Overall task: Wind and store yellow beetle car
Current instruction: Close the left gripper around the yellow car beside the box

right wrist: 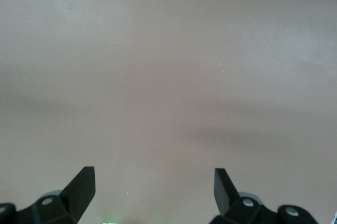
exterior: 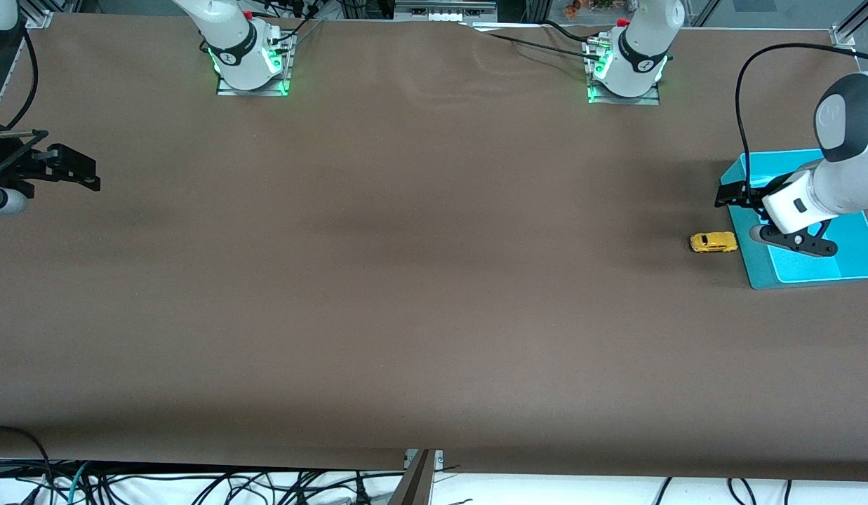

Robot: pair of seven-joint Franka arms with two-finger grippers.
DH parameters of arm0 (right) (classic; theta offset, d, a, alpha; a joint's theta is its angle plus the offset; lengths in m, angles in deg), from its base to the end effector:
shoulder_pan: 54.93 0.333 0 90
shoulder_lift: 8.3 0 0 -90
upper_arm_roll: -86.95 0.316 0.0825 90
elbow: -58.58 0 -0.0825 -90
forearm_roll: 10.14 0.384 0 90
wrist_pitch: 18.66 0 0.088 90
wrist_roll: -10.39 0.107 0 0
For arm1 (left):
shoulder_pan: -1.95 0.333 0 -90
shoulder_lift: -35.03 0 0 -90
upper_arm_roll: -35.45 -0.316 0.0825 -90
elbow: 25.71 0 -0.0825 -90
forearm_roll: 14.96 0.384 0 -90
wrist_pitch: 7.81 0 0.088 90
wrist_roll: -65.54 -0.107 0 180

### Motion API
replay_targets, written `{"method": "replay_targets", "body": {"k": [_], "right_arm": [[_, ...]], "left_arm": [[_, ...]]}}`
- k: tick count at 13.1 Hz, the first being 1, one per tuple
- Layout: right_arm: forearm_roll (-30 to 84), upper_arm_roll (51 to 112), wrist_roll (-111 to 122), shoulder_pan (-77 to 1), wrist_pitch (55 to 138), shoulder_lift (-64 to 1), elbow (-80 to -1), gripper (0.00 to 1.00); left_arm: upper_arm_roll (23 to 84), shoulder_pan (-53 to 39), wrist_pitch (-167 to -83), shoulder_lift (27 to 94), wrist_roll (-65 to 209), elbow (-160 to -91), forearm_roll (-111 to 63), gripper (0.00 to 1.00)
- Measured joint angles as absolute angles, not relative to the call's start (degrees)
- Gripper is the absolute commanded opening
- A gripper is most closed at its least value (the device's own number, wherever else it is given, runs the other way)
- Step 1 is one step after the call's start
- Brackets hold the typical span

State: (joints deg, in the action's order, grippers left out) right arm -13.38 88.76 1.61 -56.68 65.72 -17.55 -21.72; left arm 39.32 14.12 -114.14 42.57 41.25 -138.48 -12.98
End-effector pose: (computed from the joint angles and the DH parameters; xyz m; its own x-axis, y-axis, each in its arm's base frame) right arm 0.5935 -0.0075 0.6028 0.9842 0.1480 -0.0967 0.1522 -0.9877 0.0371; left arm 0.5496 0.0837 0.3880 0.9292 -0.2904 -0.2286 -0.2793 -0.9568 0.0802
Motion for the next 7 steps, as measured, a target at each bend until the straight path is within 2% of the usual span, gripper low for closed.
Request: {"method": "replay_targets", "body": {"k": [7], "right_arm": [[-13.4,88.9,2.6,-56.7,64.2,-15.2,-22.8,1.00]], "left_arm": [[35.4,14.6,-132.1,49.2,12.8,-149.4,-13.0,1.00]]}}
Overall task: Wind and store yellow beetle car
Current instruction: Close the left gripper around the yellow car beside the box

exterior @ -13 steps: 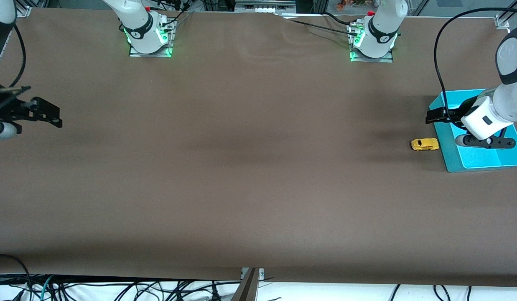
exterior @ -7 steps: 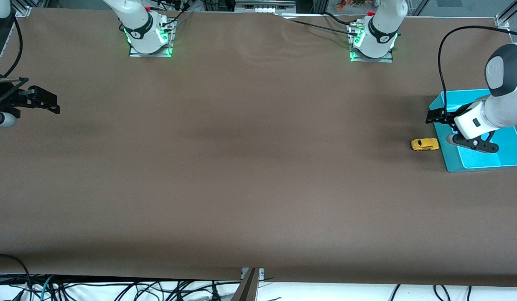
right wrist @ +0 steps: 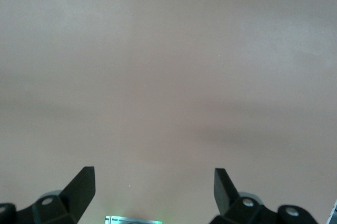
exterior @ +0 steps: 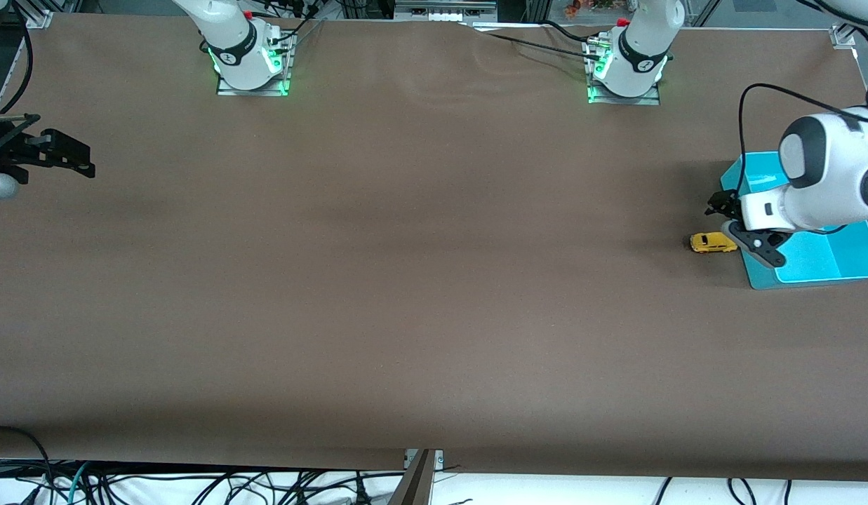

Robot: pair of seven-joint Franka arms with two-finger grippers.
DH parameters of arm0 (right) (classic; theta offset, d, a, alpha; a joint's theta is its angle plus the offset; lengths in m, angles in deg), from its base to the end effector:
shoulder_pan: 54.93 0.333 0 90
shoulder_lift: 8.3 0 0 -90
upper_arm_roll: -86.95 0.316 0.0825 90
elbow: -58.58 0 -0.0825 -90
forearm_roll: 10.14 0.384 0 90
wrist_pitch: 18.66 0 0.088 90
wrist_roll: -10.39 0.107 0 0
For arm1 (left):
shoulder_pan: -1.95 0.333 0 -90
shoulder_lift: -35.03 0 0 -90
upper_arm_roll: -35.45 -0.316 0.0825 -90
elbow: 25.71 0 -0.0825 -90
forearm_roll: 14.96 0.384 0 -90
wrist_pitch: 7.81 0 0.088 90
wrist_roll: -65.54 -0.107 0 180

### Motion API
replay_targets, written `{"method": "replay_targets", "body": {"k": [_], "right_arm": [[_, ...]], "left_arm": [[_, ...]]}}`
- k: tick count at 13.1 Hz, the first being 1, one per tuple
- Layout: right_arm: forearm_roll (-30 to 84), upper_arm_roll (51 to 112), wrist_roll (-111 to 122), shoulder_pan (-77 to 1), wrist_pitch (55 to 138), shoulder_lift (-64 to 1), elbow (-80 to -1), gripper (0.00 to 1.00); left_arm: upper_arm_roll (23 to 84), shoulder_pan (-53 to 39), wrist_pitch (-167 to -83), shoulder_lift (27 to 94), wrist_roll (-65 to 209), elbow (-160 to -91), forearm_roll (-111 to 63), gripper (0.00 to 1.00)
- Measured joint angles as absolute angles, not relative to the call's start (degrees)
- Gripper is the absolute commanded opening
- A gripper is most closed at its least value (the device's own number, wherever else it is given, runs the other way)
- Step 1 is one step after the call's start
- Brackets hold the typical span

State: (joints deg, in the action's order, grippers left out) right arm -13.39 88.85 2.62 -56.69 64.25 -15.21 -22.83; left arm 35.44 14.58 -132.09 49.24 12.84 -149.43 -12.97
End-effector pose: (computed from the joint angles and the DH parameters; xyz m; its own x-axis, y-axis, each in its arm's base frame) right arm 0.5788 -0.0065 0.6159 0.9863 0.1306 -0.1003 0.1351 -0.9900 0.0395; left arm 0.5231 0.1187 0.2646 0.7310 -0.6629 -0.1617 -0.6402 -0.7483 0.1738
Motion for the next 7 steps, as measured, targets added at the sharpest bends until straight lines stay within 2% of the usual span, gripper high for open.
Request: {"method": "replay_targets", "body": {"k": [7], "right_arm": [[-13.4,88.9,2.5,-56.7,64.2,-15.2,-23.4,1.00]], "left_arm": [[34.8,15.6,-147.1,51.6,-5.3,-156.9,-10.2,1.00]]}}
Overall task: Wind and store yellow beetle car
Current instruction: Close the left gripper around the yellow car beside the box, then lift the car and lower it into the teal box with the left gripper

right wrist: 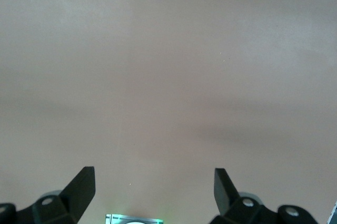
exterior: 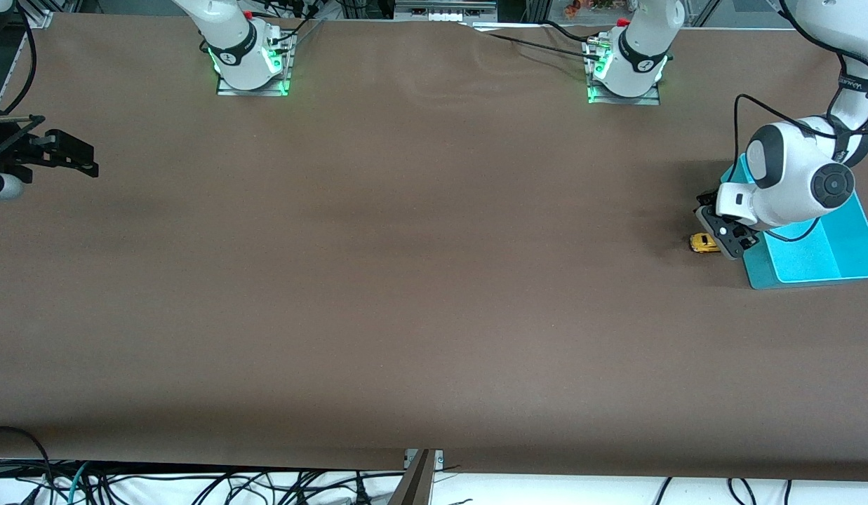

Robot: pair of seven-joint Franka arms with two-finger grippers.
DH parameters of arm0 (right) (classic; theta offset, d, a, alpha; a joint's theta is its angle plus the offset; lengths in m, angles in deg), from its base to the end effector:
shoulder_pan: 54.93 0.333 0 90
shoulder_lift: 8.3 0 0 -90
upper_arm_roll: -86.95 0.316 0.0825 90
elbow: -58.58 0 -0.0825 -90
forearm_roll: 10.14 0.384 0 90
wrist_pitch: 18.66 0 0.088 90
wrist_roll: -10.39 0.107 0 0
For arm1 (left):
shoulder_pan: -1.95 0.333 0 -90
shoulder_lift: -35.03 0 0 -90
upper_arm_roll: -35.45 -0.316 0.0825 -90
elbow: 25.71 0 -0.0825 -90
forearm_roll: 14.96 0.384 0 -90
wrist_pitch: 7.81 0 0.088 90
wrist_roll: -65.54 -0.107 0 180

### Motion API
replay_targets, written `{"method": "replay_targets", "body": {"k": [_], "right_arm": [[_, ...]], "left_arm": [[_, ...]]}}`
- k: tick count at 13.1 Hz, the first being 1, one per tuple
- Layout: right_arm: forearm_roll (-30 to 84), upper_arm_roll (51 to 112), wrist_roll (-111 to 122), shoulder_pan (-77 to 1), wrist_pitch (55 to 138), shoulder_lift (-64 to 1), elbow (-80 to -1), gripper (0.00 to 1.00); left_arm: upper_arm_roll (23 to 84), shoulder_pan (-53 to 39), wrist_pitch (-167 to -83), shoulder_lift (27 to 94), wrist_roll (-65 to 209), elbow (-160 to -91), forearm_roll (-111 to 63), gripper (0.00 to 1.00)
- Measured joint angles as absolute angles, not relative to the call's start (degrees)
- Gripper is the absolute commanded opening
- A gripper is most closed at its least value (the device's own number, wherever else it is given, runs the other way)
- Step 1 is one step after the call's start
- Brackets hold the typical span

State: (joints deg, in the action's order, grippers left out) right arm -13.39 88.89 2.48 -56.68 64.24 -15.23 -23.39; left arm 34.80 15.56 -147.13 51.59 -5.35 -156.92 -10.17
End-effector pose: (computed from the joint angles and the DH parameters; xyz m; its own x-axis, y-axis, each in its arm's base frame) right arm 0.5787 -0.0060 0.6112 0.9848 0.1339 -0.1105 0.1388 -0.9896 0.0378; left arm 0.4991 0.1273 0.2128 0.4850 -0.8695 -0.0938 -0.8607 -0.4936 0.1247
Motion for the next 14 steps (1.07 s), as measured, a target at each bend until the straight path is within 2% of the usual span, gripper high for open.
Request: {"method": "replay_targets", "body": {"k": [7,8,9,10,14], "right_arm": [[-13.4,88.9,2.4,-56.7,64.2,-15.3,-23.4,1.00],[-13.4,88.9,2.4,-56.7,64.2,-15.3,-23.5,1.00],[-13.4,88.9,2.4,-56.7,64.2,-15.4,-23.5,1.00],[-13.4,88.8,2.4,-56.8,64.2,-15.4,-23.5,1.00],[-13.4,88.5,2.4,-57.3,64.2,-15.6,-23.5,1.00]], "left_arm": [[33.5,17.2,-157.3,55.8,-18.6,-157.7,-10.2,1.00],[33.1,17.5,-158.4,56.7,-19.4,-157.7,-10.2,0.76],[33.0,17.8,-158.9,57.1,-19.7,-157.7,-10.6,0.14],[33.0,18.0,-159.1,57.2,-19.8,-157.6,-11.0,0.00],[33.2,17.8,-159.1,56.7,-20.2,-156.9,-11.1,0.00]]}}
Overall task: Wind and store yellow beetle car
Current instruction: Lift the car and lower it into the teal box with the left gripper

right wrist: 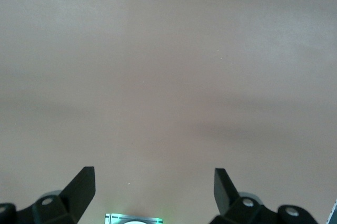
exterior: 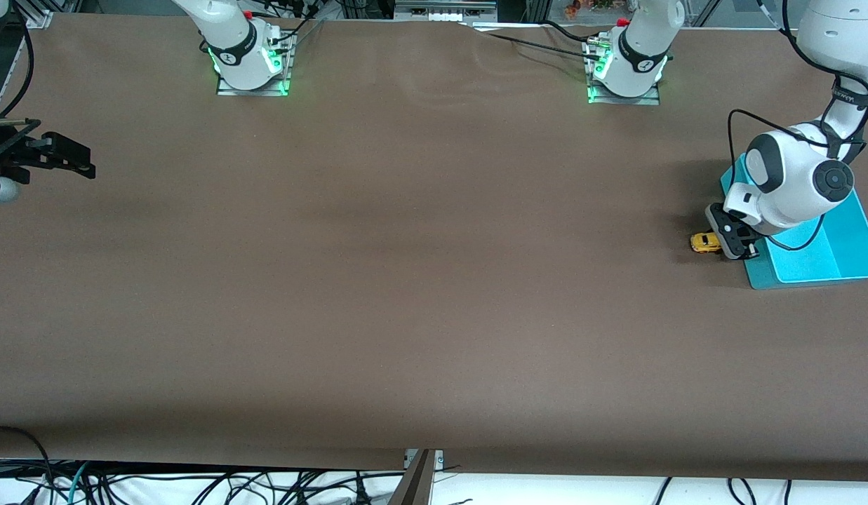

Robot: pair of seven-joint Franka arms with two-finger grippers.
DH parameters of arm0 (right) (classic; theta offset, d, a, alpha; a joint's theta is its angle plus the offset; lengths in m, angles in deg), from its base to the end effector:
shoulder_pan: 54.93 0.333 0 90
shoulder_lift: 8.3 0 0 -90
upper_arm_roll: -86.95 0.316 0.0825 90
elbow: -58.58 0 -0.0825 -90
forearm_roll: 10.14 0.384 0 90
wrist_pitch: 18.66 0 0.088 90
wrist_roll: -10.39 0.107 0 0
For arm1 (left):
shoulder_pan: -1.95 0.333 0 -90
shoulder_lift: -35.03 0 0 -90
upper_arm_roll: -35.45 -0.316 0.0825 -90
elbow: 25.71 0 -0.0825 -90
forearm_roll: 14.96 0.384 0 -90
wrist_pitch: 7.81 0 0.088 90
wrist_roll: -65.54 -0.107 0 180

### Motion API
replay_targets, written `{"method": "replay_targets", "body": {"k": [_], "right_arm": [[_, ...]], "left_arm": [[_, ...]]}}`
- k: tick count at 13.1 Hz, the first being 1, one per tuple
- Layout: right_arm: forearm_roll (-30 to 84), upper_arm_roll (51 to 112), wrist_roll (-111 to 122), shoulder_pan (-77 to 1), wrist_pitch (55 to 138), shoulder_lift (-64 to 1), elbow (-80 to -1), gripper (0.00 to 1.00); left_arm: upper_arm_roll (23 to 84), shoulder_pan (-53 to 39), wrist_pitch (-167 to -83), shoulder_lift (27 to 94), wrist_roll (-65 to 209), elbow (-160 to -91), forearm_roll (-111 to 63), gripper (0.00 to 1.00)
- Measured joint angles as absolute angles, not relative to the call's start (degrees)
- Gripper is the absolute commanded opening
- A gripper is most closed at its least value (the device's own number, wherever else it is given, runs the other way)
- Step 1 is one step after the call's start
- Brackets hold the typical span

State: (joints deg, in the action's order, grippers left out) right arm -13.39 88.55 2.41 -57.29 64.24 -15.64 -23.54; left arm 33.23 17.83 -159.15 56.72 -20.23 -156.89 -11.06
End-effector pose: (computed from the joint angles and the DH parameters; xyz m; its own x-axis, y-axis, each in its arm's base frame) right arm 0.5804 -0.0154 0.6058 0.9856 0.1188 -0.1203 0.1240 -0.9916 0.0368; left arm 0.5013 0.1627 0.1828 0.3203 -0.9461 -0.0473 -0.9465 -0.3217 0.0248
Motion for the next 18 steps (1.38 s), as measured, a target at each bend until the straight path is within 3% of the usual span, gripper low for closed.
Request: {"method": "replay_targets", "body": {"k": [5,9,11,14,18], "right_arm": [[-13.4,88.5,2.4,-57.3,64.2,-15.8,-23.5,1.00],[-13.4,88.5,2.4,-57.4,64.2,-15.9,-23.5,1.00],[-13.4,88.5,2.4,-57.4,64.2,-15.9,-23.5,1.00],[-13.4,88.5,2.4,-57.5,64.2,-15.9,-23.5,1.00],[-13.4,88.5,2.4,-57.5,64.2,-15.9,-23.5,1.00]], "left_arm": [[34.9,17.7,-156.6,51.3,-20.0,-155.0,-11.8,0.00],[37.9,17.6,-135.5,43.3,-16.8,-148.0,-12.5,0.00],[37.9,18.3,-129.9,40.3,-17.4,-146.7,-12.2,0.00],[37.2,23.6,-129.2,40.4,-27.8,-147.4,-11.7,0.00],[31.6,27.4,-129.8,41.5,-40.2,-148.1,-9.5,0.00]]}}
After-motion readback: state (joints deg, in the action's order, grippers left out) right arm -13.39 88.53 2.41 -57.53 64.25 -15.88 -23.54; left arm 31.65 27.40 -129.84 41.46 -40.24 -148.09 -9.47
